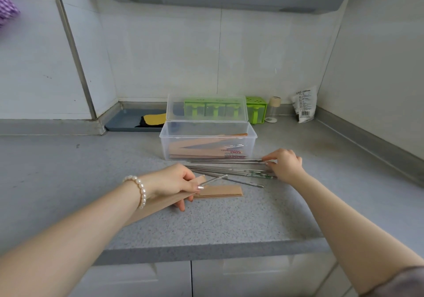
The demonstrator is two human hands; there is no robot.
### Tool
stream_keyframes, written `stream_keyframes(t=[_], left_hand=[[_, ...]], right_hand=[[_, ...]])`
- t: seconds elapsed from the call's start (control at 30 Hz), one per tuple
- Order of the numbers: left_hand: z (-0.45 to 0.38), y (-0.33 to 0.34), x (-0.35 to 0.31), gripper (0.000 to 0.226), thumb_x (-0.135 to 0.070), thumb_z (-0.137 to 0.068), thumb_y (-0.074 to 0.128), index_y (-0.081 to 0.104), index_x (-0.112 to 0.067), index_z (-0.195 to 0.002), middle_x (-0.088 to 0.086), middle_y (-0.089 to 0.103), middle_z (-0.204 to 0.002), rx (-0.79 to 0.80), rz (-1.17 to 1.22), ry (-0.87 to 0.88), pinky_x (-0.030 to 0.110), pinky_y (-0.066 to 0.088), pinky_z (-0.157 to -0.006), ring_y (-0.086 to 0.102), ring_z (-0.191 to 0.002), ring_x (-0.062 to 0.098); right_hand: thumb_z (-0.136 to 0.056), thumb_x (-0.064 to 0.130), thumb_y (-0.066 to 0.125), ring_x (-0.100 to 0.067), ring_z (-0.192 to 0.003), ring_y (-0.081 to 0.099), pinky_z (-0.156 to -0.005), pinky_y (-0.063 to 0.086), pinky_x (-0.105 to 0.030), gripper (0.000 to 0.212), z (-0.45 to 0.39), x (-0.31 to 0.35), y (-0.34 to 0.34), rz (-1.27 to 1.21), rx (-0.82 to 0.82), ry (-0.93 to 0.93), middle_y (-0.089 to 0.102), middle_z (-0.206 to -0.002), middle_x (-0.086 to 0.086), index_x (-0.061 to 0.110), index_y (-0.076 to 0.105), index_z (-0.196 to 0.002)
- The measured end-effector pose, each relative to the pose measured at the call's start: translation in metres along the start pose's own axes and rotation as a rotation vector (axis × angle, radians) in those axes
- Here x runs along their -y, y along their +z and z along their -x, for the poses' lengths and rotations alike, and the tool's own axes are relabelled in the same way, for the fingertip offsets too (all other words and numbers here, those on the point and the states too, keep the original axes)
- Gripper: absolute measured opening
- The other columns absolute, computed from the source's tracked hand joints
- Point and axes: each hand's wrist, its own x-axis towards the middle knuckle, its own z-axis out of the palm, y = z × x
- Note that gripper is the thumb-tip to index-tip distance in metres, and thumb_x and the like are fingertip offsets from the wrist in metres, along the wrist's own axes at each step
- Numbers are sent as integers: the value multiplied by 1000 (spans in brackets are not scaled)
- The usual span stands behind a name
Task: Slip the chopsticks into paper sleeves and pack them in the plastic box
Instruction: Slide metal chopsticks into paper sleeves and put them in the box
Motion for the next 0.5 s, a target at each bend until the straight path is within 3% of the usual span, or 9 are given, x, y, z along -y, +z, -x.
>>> stream_keyframes(t=[0.2,0.3,0.5], left_hand=[[0,3,-2,14,-21,-94,53,59,-10,-88,6,66,-77,21,43,-13,28,54,-54,64,-50,14],[0,3,-1,15,-20,-94,52,59,-8,-89,6,66,-75,18,51,-18,28,55,-53,63,-48,13],[1,4,-2,13,-21,-94,53,60,-10,-92,4,67,-76,18,62,-15,29,55,-54,64,-50,13]], right_hand=[[-90,34,57,-27,-116,40,-89,29,-36,17,-11,5,6,4,2,9,60,-113,-3,30,70,-100],[-87,41,59,-27,-115,40,-89,33,-36,21,-16,9,3,90,95,-9,55,-109,-3,26,64,-100],[-89,38,56,-28,-117,39,-92,33,-35,22,-17,8,-1,128,151,-70,51,-115,-5,21,63,-102]])
